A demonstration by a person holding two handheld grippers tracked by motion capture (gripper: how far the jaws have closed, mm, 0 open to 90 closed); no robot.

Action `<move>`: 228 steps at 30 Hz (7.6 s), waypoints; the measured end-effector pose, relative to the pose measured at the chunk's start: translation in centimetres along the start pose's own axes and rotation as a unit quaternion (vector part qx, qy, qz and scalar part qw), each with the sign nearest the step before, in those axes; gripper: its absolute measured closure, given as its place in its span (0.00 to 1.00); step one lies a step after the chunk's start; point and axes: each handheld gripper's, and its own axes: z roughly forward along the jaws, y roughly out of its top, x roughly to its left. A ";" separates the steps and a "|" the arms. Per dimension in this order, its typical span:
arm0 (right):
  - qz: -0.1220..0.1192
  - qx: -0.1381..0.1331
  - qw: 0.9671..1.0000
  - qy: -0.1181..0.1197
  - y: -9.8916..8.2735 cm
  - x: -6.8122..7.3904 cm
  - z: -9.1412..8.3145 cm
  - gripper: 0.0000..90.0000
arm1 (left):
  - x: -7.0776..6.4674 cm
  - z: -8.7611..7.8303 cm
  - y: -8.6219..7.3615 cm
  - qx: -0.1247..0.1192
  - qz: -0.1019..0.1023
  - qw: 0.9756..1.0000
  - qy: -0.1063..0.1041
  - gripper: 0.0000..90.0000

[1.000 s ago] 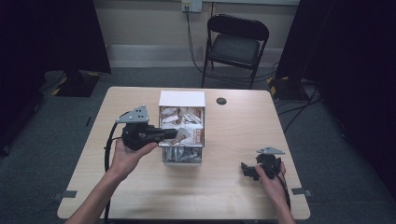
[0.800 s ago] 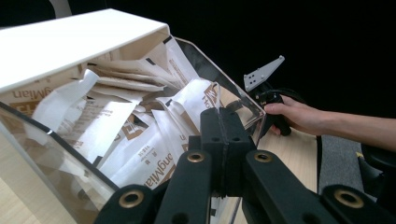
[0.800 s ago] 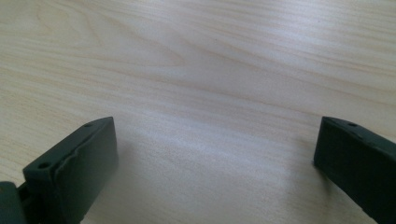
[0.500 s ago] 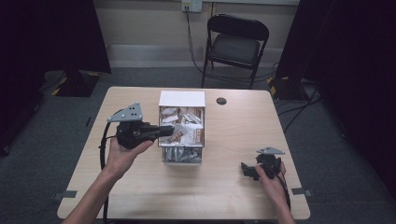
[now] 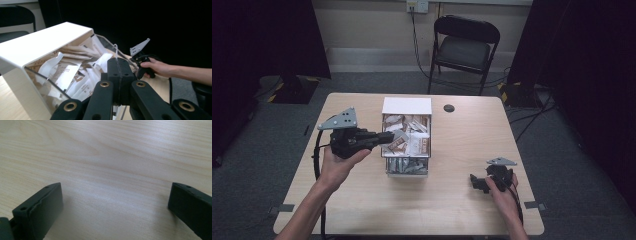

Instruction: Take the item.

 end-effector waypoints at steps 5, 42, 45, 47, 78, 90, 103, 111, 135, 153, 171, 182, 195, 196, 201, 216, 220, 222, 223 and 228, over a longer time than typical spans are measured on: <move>0.000 0.000 1.000 0.000 0.0 0.0 0.0 0.00 | -0.3 -0.4 0.4 -0.005 0.004 1.000 0.002 1.00; 0.000 0.000 1.000 0.000 0.0 0.0 0.0 0.00 | 1.0 -6.6 -0.1 -0.020 -0.008 0.998 0.055 1.00; 0.000 0.000 1.000 0.000 0.0 0.0 0.0 0.00 | 1.6 -6.7 -0.5 -0.012 -0.013 0.998 0.068 1.00; 0.000 0.000 1.000 0.001 0.0 0.0 0.0 0.00 | 1.8 -6.7 -0.7 -0.012 -0.015 0.997 0.069 1.00; 0.000 0.000 1.000 0.001 0.0 0.0 0.0 0.00 | 5.0 -7.7 -3.2 0.001 -0.048 0.992 0.115 1.00; 0.000 0.000 1.000 0.001 0.0 0.0 0.0 0.00 | 6.5 -7.0 -5.0 0.021 -0.071 0.989 0.126 1.00; 0.000 0.000 1.000 0.001 0.0 0.0 0.0 0.00 | 8.1 -4.7 -7.8 0.064 -0.098 0.984 0.132 1.00; 0.000 0.000 1.000 0.001 0.0 0.0 0.0 0.00 | 8.8 -3.4 -9.5 0.099 -0.095 0.979 0.152 1.00; -0.001 -0.001 1.000 0.000 0.0 0.0 0.0 0.00 | 10.4 0.0 -14.3 0.173 -0.129 0.966 0.139 1.00; -0.002 -0.001 1.000 0.001 0.0 0.0 0.0 0.00 | 10.5 2.9 -16.8 0.229 -0.127 0.955 0.140 1.00; -0.002 -0.001 1.000 0.001 0.0 0.0 0.0 0.00 | 11.3 3.2 -17.9 0.224 -0.158 0.952 0.139 0.92; -0.002 -0.001 1.000 0.001 0.0 0.0 0.0 0.00 | 11.6 2.6 -17.7 0.211 -0.159 0.952 0.154 0.59; -0.002 -0.001 1.000 0.001 0.0 0.0 0.0 0.00 | 10.8 0.4 -15.8 0.197 -0.131 0.955 0.180 0.29; -0.002 -0.001 1.000 0.001 0.0 0.0 0.0 0.00 | 10.8 0.4 -15.8 0.197 -0.131 0.955 0.180 0.29; -0.002 -0.001 1.000 0.001 0.0 0.0 0.0 0.00 | 9.5 -0.3 -14.5 0.189 -0.107 0.960 0.174 0.28; -0.001 0.000 1.000 0.001 0.0 0.0 0.0 0.00 | 8.0 -4.3 -14.8 0.188 -0.097 0.959 0.189 0.24; -0.002 -0.001 1.000 0.001 0.0 0.0 0.0 0.00 | 8.3 -5.4 -16.0 0.193 -0.114 0.953 0.205 0.22; -0.002 -0.001 1.000 0.001 0.0 0.0 0.0 0.00 | 8.5 -5.8 -16.4 0.198 -0.122 0.949 0.212 0.22; -0.002 -0.001 1.000 0.001 0.0 0.0 0.0 0.00 | 8.6 -6.1 -16.6 0.196 -0.123 0.949 0.216 0.22; -0.002 -0.001 1.000 0.001 0.0 0.0 0.0 0.00 | 9.5 -7.5 -18.1 0.199 -0.156 0.942 0.221 0.22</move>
